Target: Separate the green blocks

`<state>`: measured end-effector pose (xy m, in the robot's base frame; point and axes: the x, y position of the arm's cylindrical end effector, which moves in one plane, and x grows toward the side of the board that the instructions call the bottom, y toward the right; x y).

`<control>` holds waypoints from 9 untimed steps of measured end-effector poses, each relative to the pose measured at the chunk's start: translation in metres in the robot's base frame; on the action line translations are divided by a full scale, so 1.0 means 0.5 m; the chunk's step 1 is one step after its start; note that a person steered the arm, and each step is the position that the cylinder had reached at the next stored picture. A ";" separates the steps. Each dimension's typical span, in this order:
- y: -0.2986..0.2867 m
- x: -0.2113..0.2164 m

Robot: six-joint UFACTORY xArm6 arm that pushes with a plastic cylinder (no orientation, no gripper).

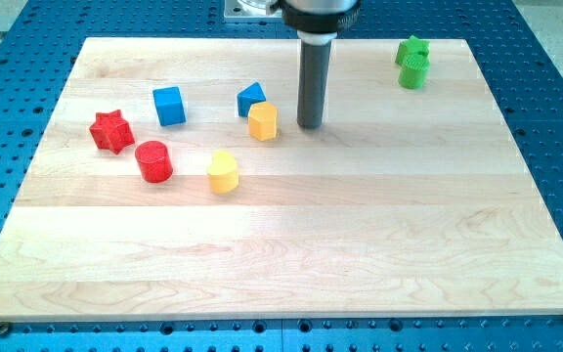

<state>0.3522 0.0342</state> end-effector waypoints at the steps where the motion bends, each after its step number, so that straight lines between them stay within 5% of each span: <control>1: -0.084 -0.007; 3: -0.041 -0.104; 5: 0.413 0.016; 6: 0.495 -0.118; 9: 0.313 -0.243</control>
<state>0.2308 0.1908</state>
